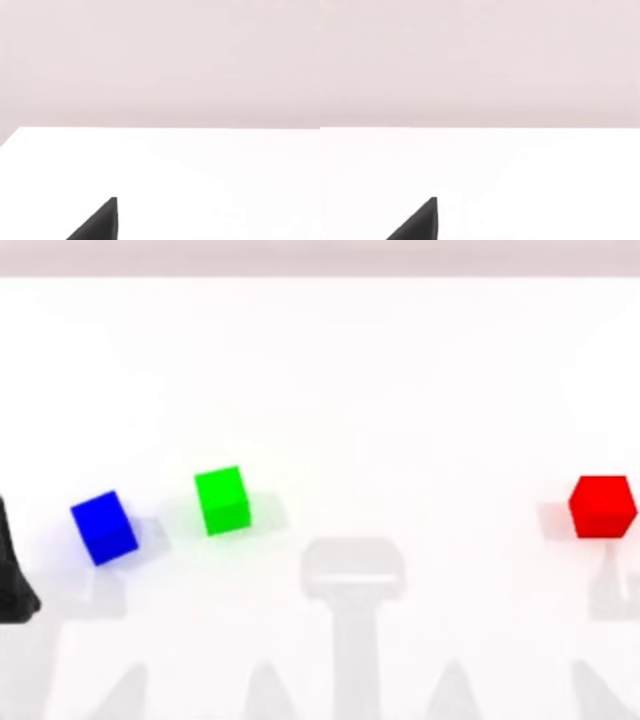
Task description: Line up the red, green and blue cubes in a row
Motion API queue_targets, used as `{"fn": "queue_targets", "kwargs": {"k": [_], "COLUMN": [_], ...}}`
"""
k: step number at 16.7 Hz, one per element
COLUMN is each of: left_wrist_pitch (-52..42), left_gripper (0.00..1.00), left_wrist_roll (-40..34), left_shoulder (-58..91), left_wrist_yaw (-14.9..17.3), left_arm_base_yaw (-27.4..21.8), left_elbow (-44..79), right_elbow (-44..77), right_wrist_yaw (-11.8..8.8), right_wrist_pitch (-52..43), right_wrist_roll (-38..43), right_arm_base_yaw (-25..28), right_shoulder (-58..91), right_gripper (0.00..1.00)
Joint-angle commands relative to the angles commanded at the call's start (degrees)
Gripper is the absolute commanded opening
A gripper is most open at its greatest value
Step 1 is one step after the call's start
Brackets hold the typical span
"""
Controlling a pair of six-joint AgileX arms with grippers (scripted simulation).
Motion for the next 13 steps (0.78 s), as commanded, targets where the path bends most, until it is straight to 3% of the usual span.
{"fn": "queue_targets", "kwargs": {"k": [7, 13], "left_wrist_pitch": [0.0, 0.0], "left_gripper": [1.00, 1.00], "left_wrist_roll": [0.0, 0.0], "left_shoulder": [0.0, 0.0], "left_wrist_yaw": [0.0, 0.0], "left_arm_base_yaw": [0.0, 0.0], "left_elbow": [0.0, 0.0], "right_elbow": [8.7, 32.3], "right_wrist_yaw": [-0.2, -0.1], "right_wrist_pitch": [-6.3, -23.3], "right_wrist_roll": [0.9, 3.0], "right_arm_base_yaw": [1.0, 3.0], "right_shoulder": [9.0, 39.3], "right_gripper": [1.00, 1.00]}}
